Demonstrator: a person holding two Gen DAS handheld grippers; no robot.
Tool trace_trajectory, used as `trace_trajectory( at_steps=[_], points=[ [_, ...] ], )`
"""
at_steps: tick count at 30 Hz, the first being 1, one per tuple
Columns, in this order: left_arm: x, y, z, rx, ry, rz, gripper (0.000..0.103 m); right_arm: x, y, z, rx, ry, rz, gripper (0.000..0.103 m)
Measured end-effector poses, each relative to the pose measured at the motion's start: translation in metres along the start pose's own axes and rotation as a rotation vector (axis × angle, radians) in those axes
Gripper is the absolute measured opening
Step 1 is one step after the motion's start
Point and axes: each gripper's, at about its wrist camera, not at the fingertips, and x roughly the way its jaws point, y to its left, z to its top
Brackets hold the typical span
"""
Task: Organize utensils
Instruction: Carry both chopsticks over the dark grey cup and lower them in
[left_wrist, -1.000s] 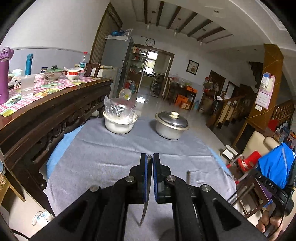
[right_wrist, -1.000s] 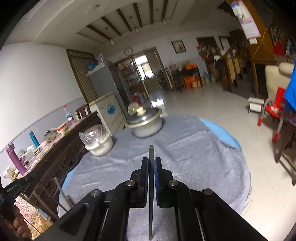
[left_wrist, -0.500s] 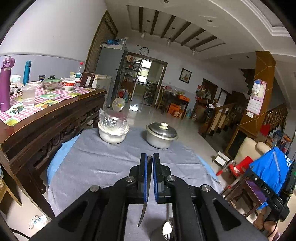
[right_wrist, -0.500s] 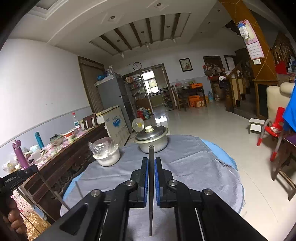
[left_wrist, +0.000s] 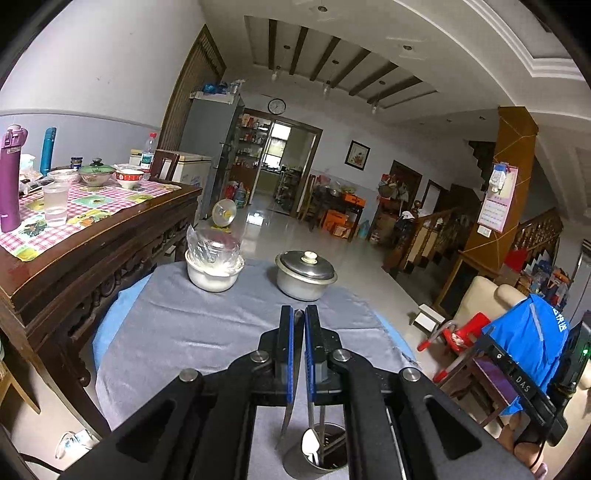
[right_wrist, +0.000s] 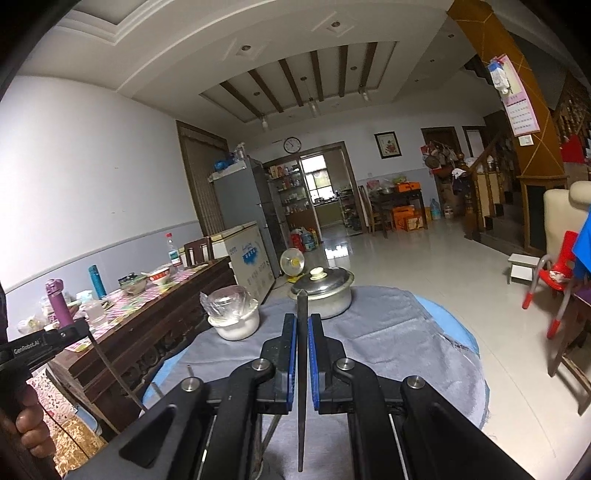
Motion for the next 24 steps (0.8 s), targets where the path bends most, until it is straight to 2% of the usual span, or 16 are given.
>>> trace_trajectory(
  at_steps=[14,24],
  points=[
    [-0.037,-0.012,0.008,-0.004,-0.042,-0.060,0.006,-0.023,0.015,0.004,0.000,-0.034,0.068,0.007],
    [-0.041,-0.021,0.010,-0.007,-0.046,-0.094,0.006,-0.025,0.035,0.002,-0.006,-0.054,0.123,0.007]
  ],
)
